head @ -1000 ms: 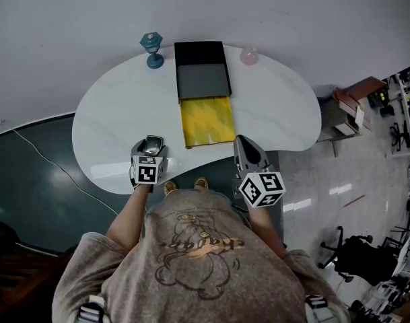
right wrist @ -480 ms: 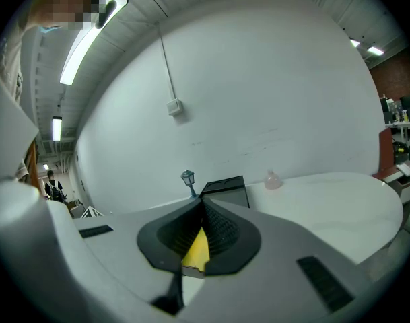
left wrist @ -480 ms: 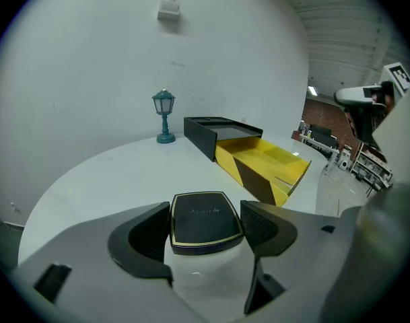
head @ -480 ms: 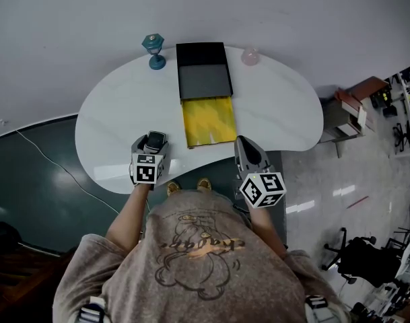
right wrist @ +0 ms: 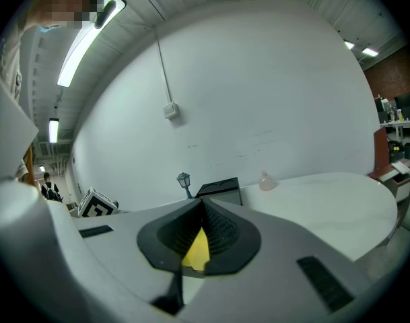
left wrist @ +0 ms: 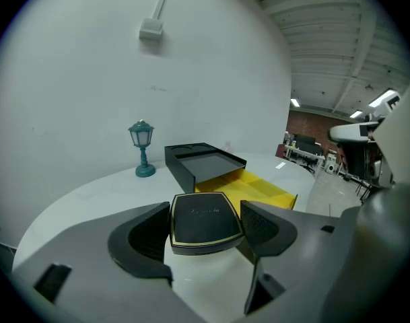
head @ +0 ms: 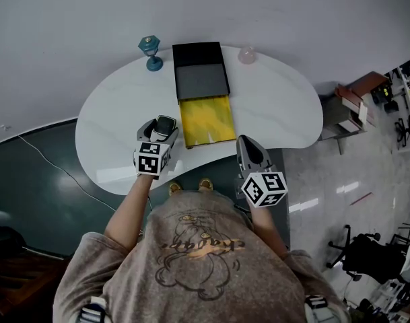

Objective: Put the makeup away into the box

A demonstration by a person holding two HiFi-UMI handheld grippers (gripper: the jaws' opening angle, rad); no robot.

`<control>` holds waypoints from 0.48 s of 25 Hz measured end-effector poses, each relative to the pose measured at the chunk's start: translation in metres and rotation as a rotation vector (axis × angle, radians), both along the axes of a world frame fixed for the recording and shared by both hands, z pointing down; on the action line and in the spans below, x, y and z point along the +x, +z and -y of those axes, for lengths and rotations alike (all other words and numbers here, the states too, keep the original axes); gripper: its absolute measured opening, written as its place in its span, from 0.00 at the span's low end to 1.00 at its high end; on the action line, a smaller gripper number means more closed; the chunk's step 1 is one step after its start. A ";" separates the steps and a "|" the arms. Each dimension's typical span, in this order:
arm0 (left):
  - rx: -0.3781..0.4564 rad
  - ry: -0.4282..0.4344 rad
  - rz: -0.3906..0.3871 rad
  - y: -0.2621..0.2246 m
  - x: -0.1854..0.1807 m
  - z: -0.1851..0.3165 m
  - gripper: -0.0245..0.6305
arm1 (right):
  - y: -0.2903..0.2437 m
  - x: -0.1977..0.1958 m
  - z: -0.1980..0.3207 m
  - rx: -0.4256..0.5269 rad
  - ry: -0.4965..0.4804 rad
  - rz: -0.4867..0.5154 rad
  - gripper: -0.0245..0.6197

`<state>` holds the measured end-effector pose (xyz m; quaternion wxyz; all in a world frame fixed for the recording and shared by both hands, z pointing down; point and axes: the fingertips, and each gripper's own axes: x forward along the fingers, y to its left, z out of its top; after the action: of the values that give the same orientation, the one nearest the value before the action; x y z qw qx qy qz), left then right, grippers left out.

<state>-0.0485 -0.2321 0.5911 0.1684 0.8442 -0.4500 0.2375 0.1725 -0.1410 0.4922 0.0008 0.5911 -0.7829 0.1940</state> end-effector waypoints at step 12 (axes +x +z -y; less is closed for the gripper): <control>0.046 0.171 -0.004 -0.024 0.081 0.025 0.56 | 0.001 0.025 -0.016 0.005 0.063 0.003 0.04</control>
<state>0.0321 -0.2573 0.5672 0.1289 0.8837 -0.3814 0.2387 0.1979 -0.1249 0.4927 -0.0082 0.6151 -0.7644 0.1929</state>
